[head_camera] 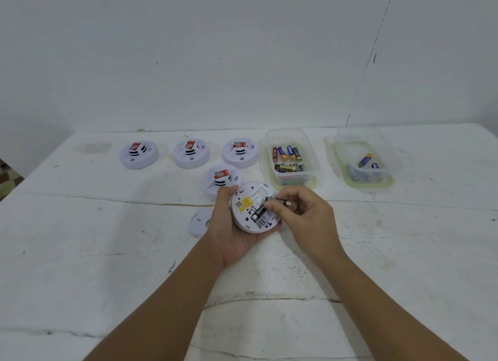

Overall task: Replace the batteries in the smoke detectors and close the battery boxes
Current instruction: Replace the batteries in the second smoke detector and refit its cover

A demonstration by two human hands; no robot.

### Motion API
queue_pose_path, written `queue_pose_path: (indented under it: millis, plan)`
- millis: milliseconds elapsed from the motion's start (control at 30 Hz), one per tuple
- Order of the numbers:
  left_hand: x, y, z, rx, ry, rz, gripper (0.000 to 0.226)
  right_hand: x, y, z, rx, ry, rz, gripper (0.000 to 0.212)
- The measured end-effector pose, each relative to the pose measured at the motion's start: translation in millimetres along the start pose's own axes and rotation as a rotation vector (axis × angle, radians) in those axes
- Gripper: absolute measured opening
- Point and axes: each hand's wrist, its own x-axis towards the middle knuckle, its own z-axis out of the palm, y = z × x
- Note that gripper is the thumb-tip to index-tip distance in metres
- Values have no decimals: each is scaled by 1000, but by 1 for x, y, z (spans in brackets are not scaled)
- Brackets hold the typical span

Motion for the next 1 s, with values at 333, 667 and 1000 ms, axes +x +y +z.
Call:
queue_pose_path:
  millis: [333,667,1000]
  plan:
    - [6,0,-5,-22,-12,-2,66,2,-2,-6,274,-113,102,42]
    - [2,0,1,-10,3,-8,70,0,3,-5,385,-49,184,22]
    - [3,1,-1,3,18,-14,63,1,19,-1,519,5,200,24]
